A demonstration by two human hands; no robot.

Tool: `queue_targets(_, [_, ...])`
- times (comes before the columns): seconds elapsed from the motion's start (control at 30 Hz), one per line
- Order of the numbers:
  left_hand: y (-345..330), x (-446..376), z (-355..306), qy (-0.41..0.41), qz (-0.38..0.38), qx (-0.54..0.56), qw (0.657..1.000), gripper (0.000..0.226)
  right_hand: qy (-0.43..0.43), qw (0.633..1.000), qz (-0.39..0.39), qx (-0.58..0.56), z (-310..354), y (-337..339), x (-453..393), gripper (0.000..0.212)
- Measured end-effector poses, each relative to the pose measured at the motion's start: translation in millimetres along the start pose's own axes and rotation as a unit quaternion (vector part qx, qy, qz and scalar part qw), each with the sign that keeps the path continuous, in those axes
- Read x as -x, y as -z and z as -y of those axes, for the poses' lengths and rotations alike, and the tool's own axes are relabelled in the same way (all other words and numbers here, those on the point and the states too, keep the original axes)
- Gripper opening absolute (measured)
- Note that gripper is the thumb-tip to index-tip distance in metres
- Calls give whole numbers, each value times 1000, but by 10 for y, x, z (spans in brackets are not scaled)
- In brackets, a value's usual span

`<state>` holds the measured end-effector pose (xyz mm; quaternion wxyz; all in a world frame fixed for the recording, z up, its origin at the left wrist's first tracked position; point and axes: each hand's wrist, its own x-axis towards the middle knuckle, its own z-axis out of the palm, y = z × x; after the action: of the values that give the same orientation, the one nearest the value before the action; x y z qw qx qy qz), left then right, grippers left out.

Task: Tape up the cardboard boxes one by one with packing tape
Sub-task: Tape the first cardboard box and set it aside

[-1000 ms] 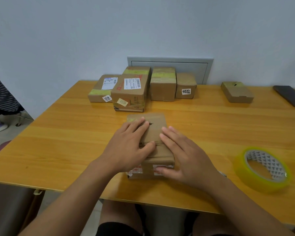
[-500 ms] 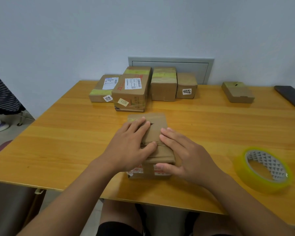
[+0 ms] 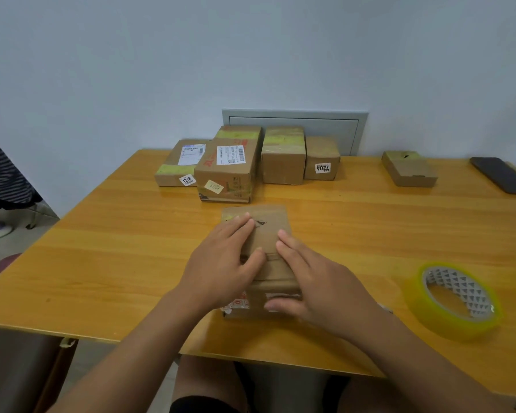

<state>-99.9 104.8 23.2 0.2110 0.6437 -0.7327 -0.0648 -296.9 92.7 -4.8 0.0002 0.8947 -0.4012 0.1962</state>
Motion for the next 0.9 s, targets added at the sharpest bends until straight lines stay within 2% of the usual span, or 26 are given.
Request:
queue_targets(0.1, [-17, -3, -2, 23, -32, 79, 996, 68, -22, 998, 55, -21, 49, 73, -27, 91])
queue_targets(0.2, [-30, -57, -22, 25, -75, 156, 984, 60, -11, 1000, 14, -3, 45, 60, -39, 78])
queue_targets(0.37, [-4, -267, -182, -26, -127, 201, 971, 48, 8, 999, -34, 29, -95, 106, -99, 64])
queue_targets(0.5, [41, -529, -320, -42, -235, 220, 946, 43, -17, 998, -45, 45, -381, 291, -176, 59])
queue_targets(0.57, [-12, -659, -361, -26, -248, 242, 937, 43, -48, 996, -49, 63, -600, 412, -195, 57])
queue_targets(0.63, [-170, -795, -362, 6, -213, 215, 953, 44, -105, 991, -35, 71, -851, 523, -176, 57])
queue_targets(0.73, [-574, -926, -252, 68, -64, 98, 991, 58, -179, 980, 0, 90, -1219, 631, -114, 57])
queue_targets(0.83, [-945, -960, -143, 79, 95, -3, 992, 65, -207, 973, 39, 96, -1443, 648, -36, 53])
queue_targets(0.9, [-1091, -963, -128, 74, 148, -48, 985, 65, -212, 971, 59, 95, -1506, 631, 5, 49])
